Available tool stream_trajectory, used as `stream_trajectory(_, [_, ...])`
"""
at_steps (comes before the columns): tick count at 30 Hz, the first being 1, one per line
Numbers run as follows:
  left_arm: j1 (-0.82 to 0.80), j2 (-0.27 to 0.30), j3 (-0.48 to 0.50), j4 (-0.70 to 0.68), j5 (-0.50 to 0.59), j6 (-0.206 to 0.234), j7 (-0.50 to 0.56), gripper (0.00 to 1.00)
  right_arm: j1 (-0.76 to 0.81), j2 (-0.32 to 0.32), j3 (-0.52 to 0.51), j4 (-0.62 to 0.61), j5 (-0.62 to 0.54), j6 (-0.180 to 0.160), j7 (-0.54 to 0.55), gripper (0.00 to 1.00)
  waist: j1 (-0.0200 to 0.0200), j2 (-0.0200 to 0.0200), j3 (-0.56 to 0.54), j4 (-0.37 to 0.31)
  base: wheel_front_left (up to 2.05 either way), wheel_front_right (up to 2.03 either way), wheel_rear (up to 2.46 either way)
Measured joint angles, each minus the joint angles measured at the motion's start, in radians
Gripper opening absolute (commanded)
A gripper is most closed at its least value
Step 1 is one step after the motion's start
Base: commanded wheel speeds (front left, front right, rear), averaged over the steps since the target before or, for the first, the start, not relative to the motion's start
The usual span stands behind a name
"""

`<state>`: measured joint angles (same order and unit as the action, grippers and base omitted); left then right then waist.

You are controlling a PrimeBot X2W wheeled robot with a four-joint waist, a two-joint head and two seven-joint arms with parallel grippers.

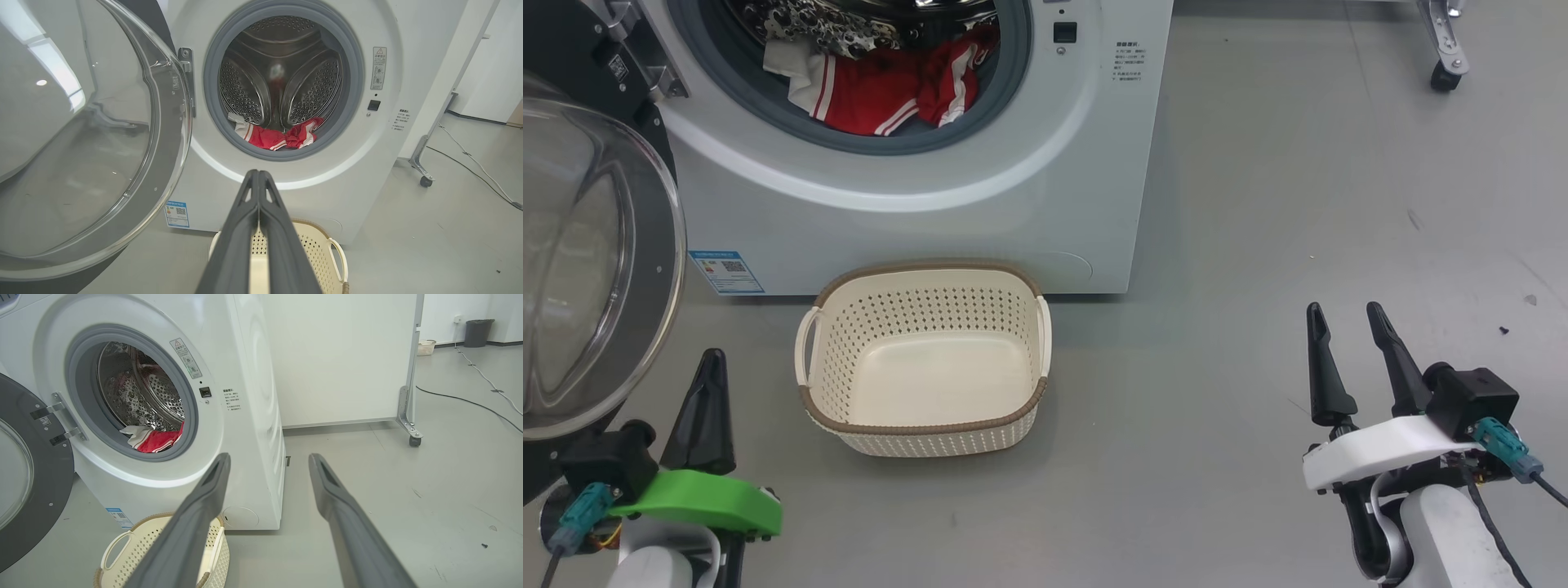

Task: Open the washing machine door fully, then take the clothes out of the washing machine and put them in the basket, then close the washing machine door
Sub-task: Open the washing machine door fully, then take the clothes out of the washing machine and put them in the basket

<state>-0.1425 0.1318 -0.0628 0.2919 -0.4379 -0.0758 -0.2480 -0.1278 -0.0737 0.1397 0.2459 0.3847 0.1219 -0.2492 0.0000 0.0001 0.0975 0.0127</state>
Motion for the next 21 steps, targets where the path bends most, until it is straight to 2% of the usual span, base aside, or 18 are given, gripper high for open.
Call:
stream_trajectory(2, [0.010,-0.002,-0.002,-0.005,0.002,0.000,-0.001,0.00,0.004,0.001,-0.002,-0.004,0.000,0.000,0.000,1.00,0.0000,0.0000,0.003,-0.001,0.00,0.00,0.00])
stream_trajectory(3, [0.011,-0.004,-0.003,-0.006,0.007,0.000,-0.001,0.13,0.007,0.001,-0.002,-0.006,0.000,0.000,0.000,1.00,0.0000,0.0000,0.004,-0.002,0.00,0.00,0.00])
stream_trajectory(5, [0.012,-0.005,-0.006,-0.009,0.028,0.002,-0.001,0.52,0.013,0.002,-0.002,-0.007,-0.003,0.000,0.000,1.00,0.0000,0.0000,0.006,-0.002,0.00,0.00,0.00])
stream_trajectory(6, [0.014,-0.005,-0.006,-0.010,0.034,0.002,-0.001,0.93,0.014,0.003,-0.002,-0.007,-0.007,0.000,0.000,1.00,-0.0001,0.0000,0.007,-0.003,0.00,0.00,0.00])
stream_trajectory(7, [0.015,-0.005,-0.006,-0.012,0.036,0.002,-0.001,1.00,0.014,0.003,-0.002,-0.007,-0.009,0.000,0.000,1.00,-0.0001,0.0000,0.007,-0.003,0.00,0.00,0.00])
stream_trajectory(21, [0.031,-0.019,-0.029,-0.022,0.053,0.008,-0.001,1.00,0.015,0.004,0.004,-0.009,-0.020,0.000,0.000,1.00,0.0000,0.0000,0.003,-0.009,0.00,0.00,0.00])
